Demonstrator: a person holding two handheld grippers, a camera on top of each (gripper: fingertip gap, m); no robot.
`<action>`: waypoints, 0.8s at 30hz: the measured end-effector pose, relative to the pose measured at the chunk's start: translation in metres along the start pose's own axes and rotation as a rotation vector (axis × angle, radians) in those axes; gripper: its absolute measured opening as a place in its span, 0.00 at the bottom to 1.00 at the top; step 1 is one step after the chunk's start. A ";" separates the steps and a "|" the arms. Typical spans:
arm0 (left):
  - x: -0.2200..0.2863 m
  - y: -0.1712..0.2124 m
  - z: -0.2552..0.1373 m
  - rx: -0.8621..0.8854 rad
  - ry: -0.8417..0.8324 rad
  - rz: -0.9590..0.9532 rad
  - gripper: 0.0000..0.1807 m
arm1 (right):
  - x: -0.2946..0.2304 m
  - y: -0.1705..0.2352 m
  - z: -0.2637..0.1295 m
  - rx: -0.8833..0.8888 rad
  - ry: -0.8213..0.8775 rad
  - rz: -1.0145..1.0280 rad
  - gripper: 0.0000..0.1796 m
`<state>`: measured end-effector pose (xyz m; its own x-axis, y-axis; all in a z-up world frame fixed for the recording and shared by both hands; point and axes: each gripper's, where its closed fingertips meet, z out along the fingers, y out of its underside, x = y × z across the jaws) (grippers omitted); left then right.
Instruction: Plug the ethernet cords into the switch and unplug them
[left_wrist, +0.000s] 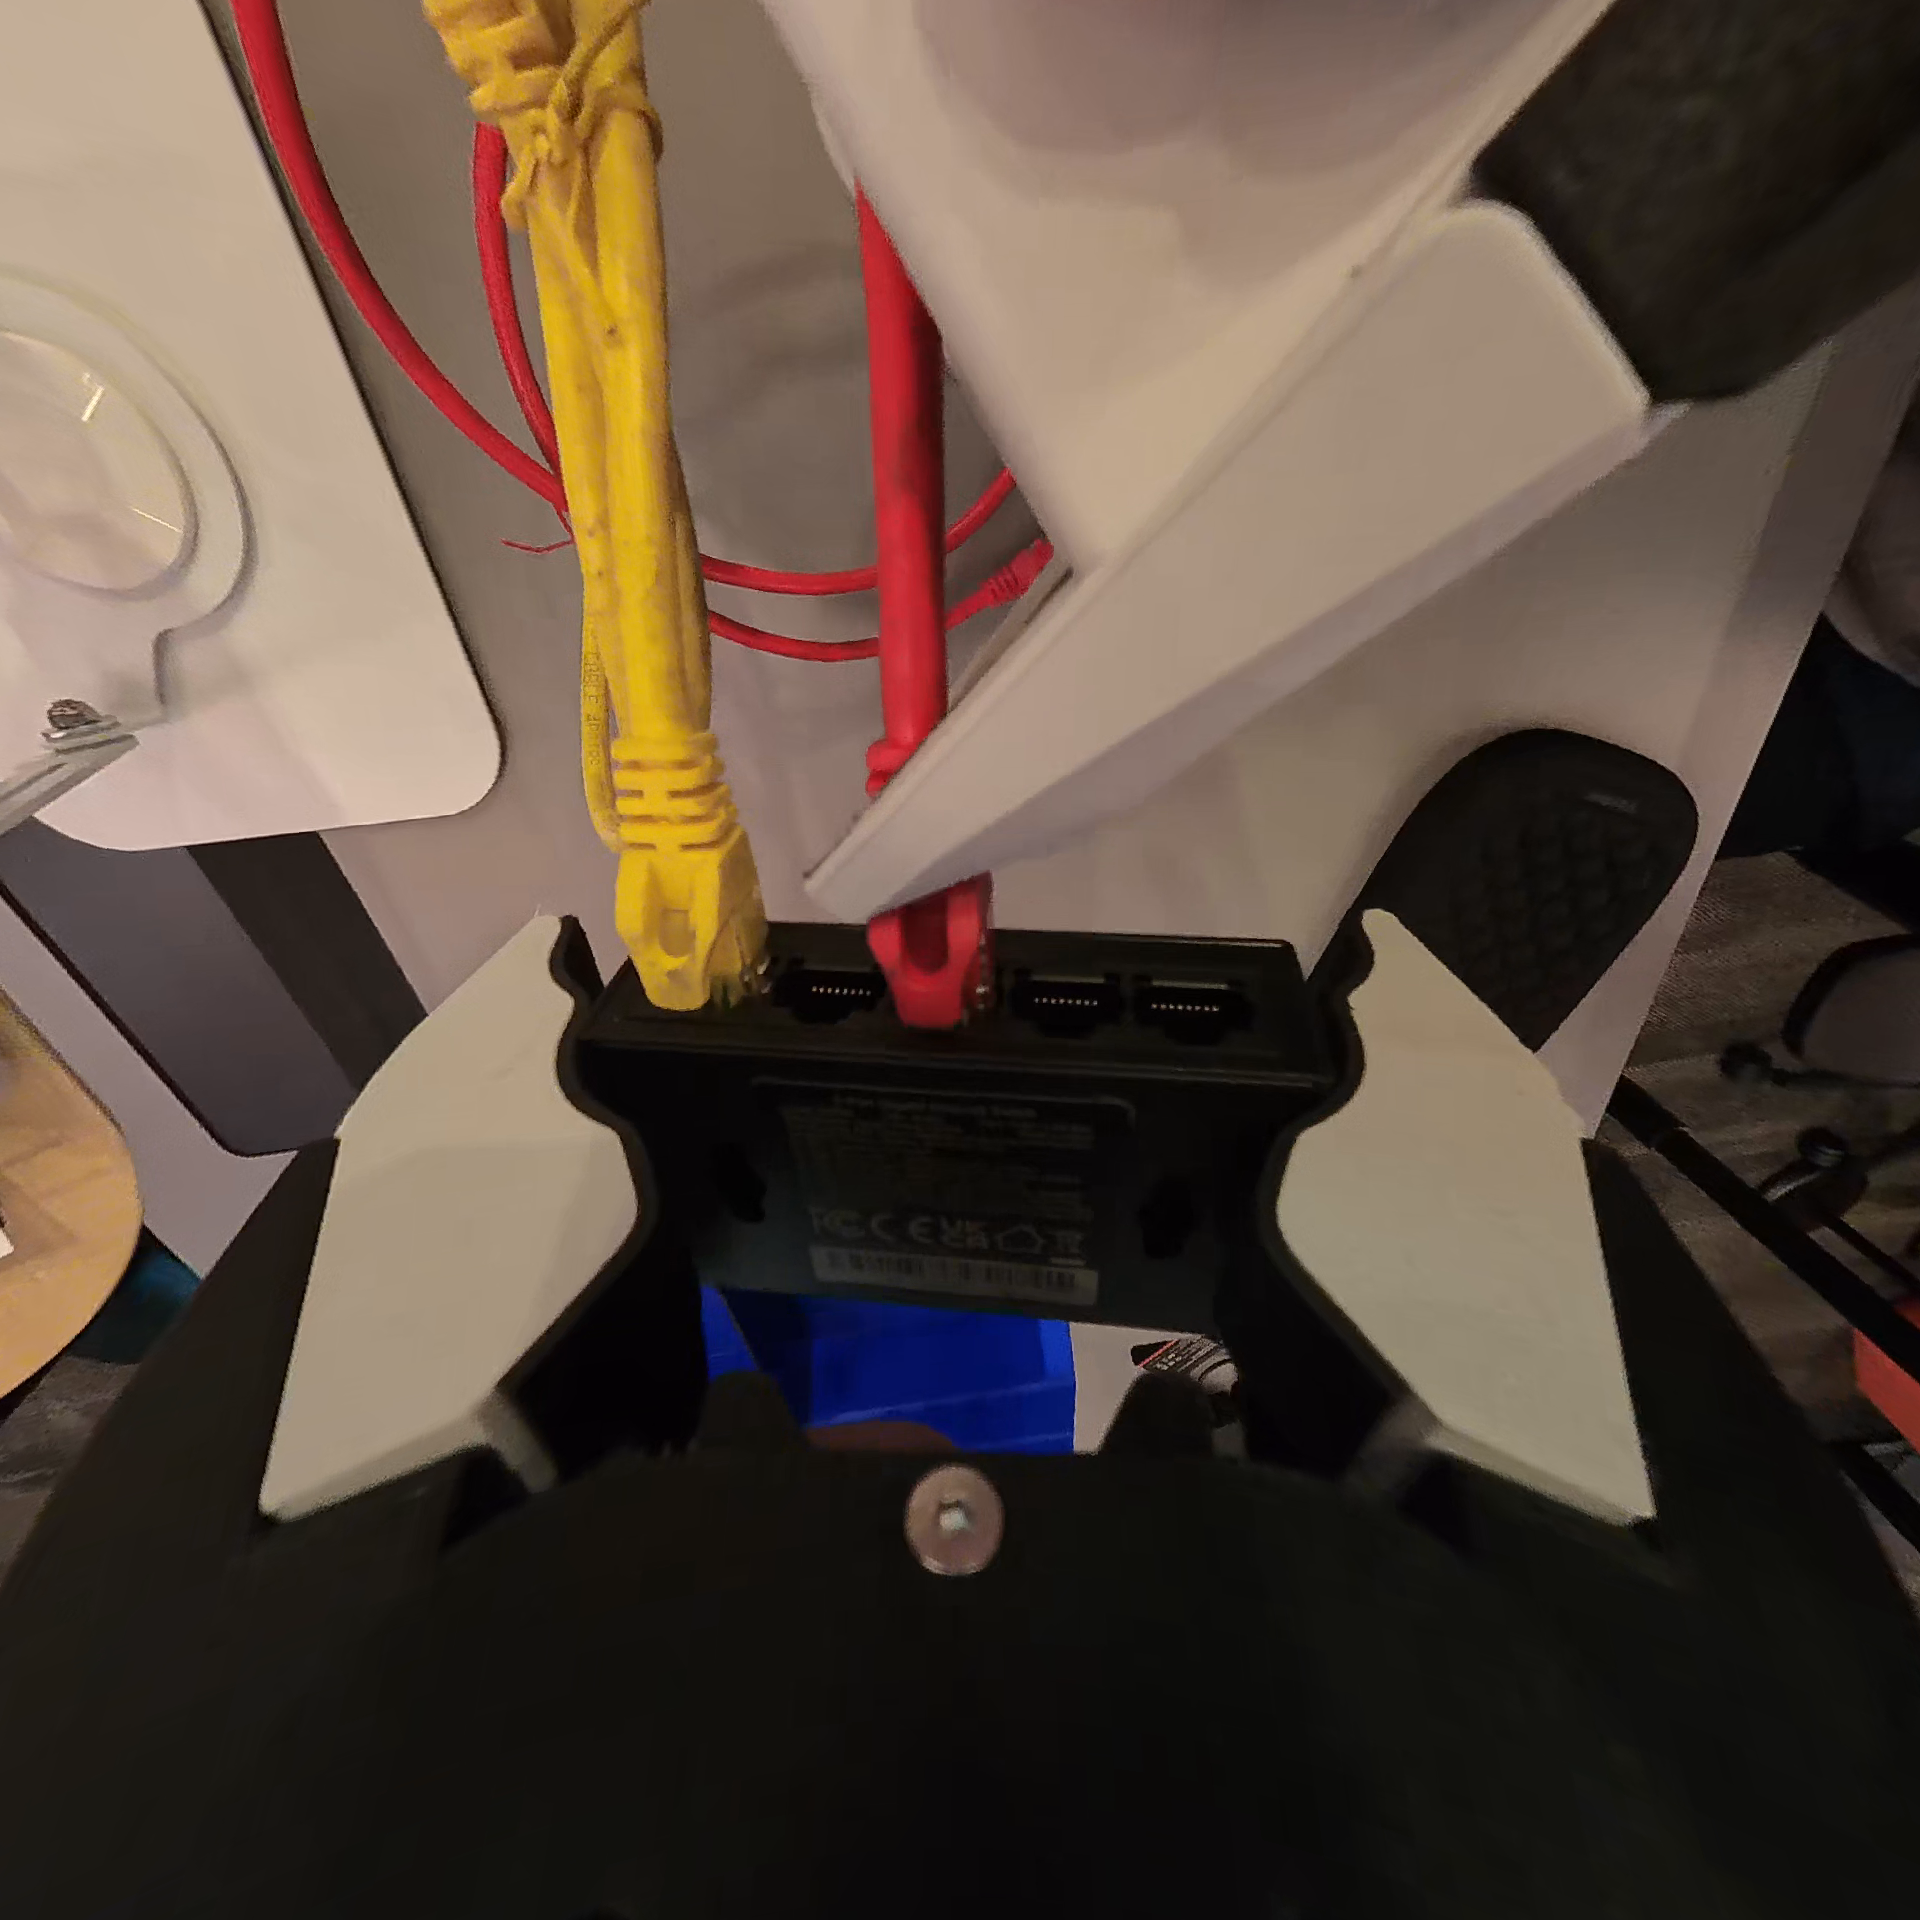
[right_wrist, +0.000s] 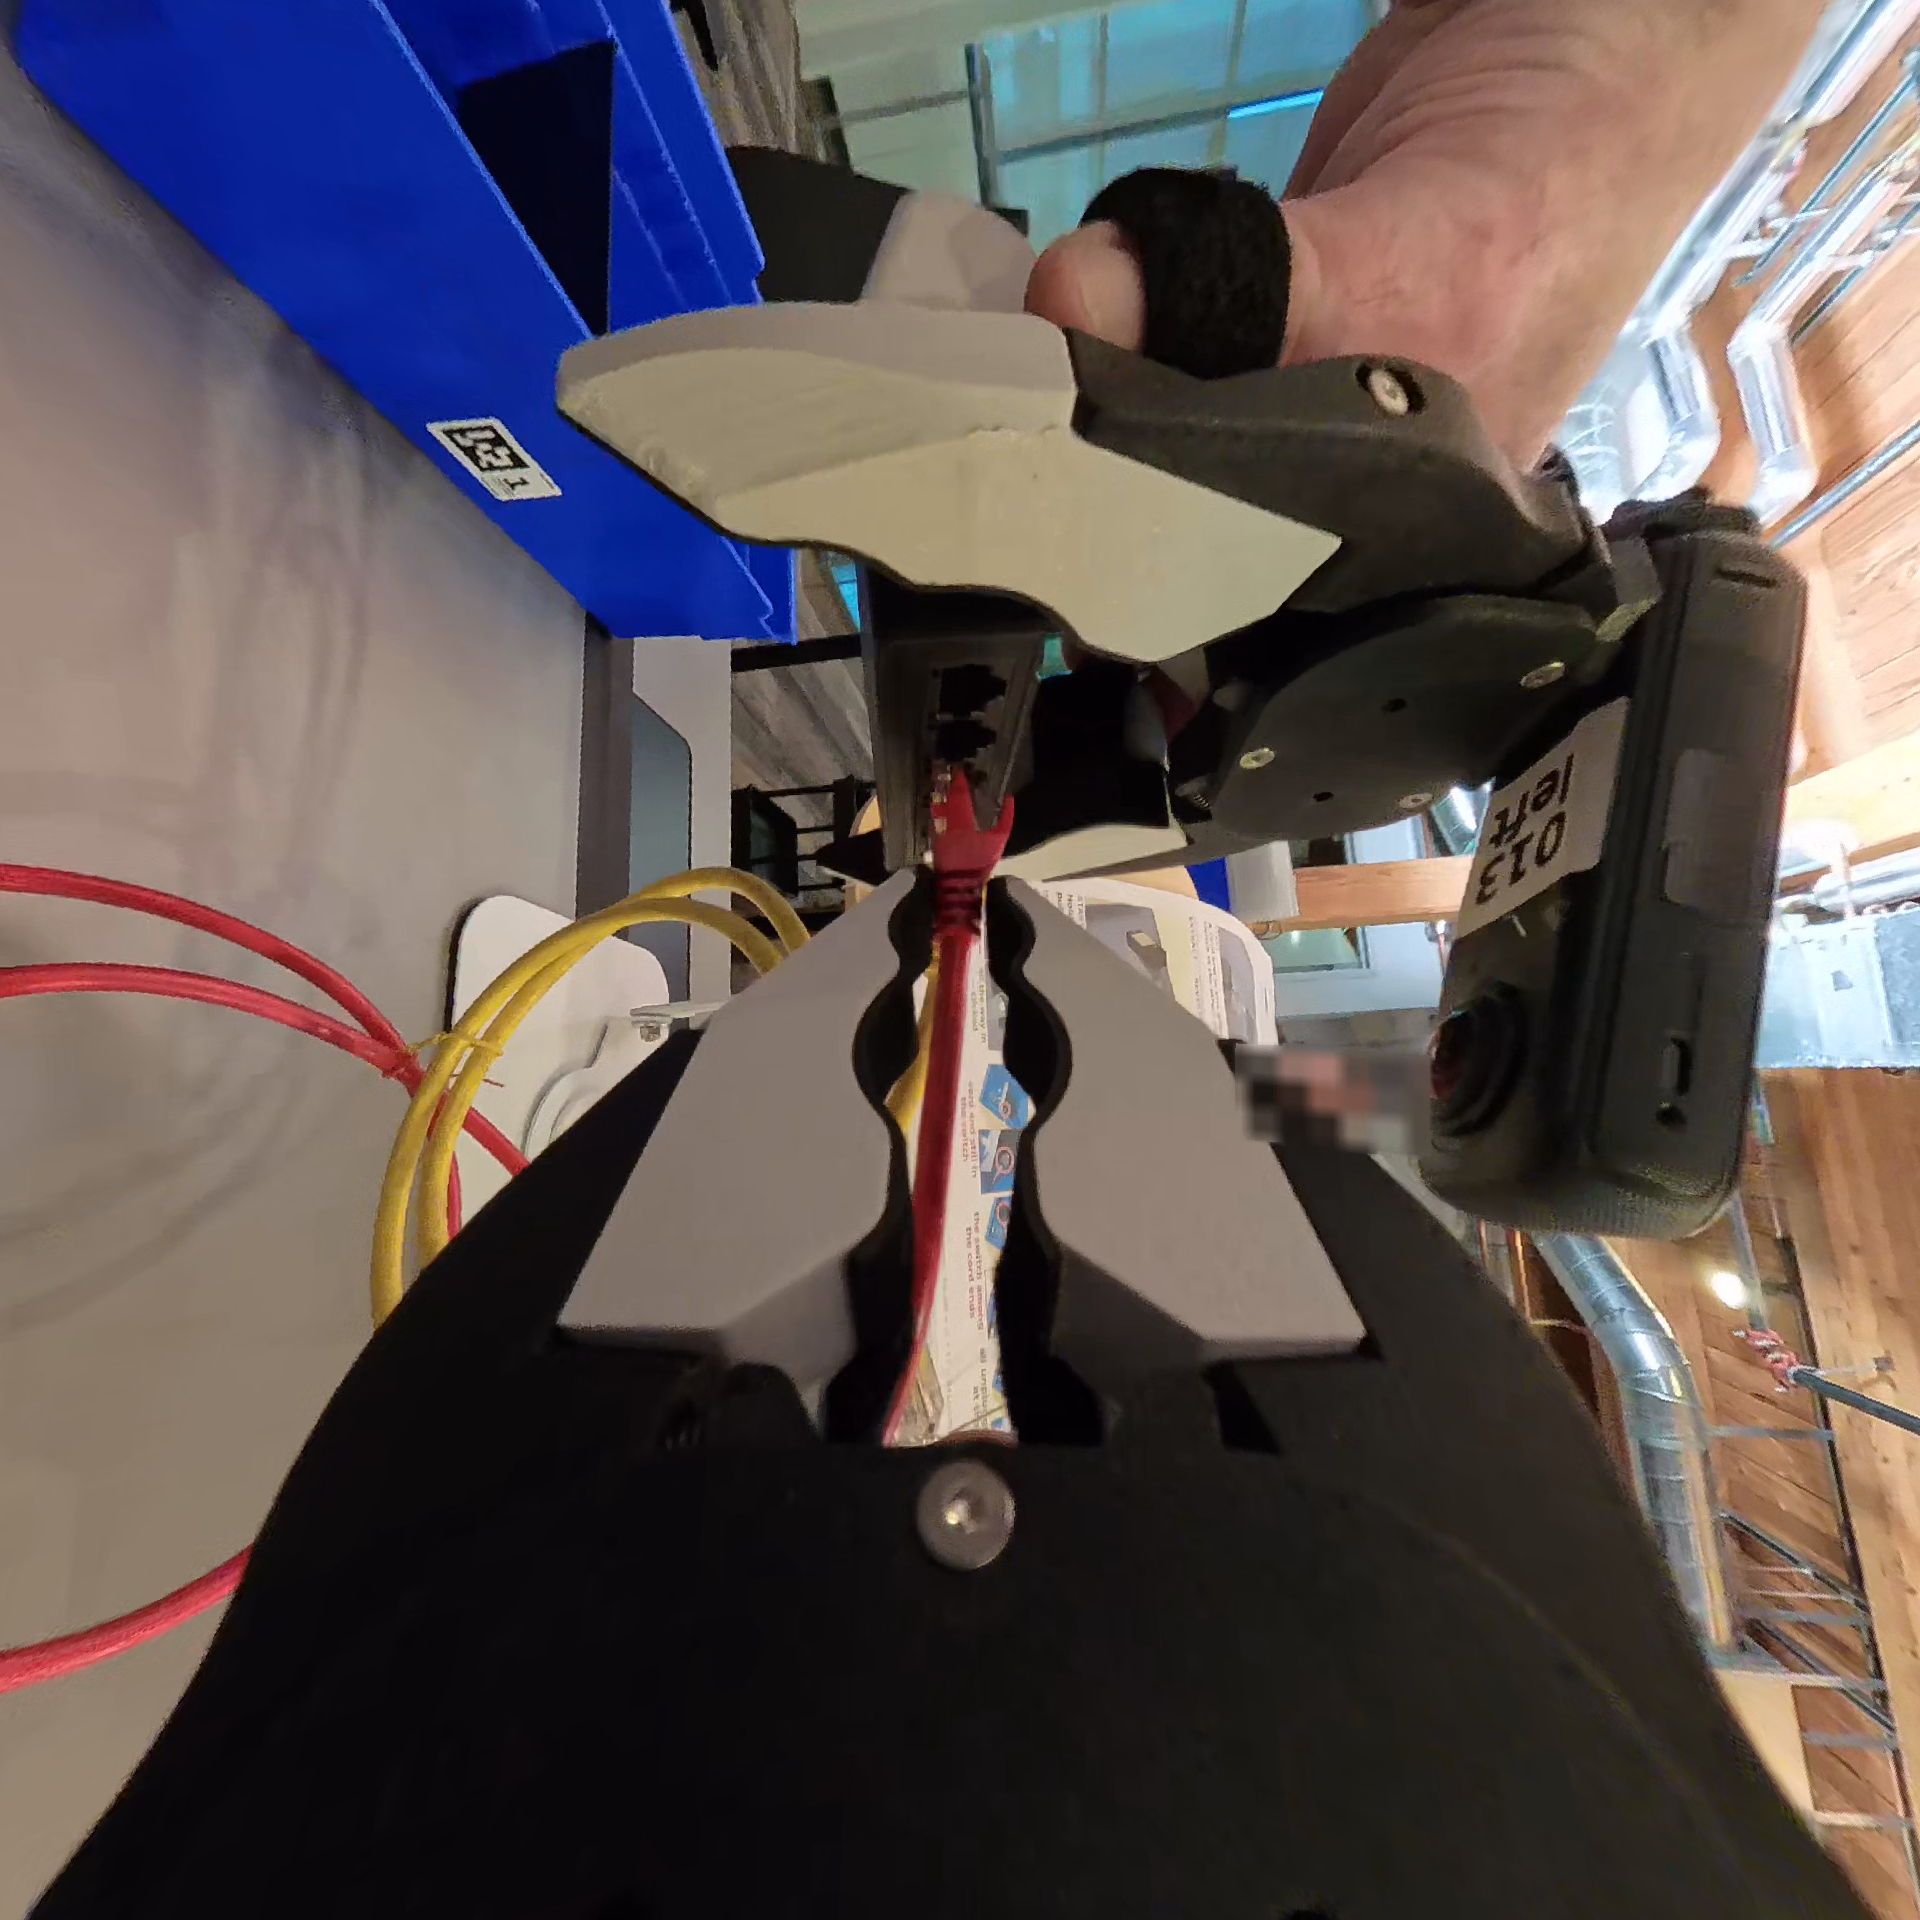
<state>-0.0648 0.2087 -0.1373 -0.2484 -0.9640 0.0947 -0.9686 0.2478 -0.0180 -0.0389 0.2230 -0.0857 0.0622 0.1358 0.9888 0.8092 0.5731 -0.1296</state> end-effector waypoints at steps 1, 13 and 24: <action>-0.001 0.001 -0.001 -0.005 -0.002 0.000 0.71 | 0.002 0.001 0.000 0.000 -0.003 0.005 0.10; -0.005 0.011 -0.015 0.027 0.009 -0.036 0.71 | -0.018 -0.022 -0.008 0.179 -0.463 -0.027 0.22; -0.004 0.014 -0.034 0.068 -0.006 -0.057 0.71 | 0.053 -0.036 -0.021 0.405 -0.244 0.344 0.33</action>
<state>-0.0774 0.2190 -0.1043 -0.1924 -0.9770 0.0919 -0.9794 0.1853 -0.0807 -0.0528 0.1923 -0.0267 0.1063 0.5235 0.8454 0.4754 0.7200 -0.5056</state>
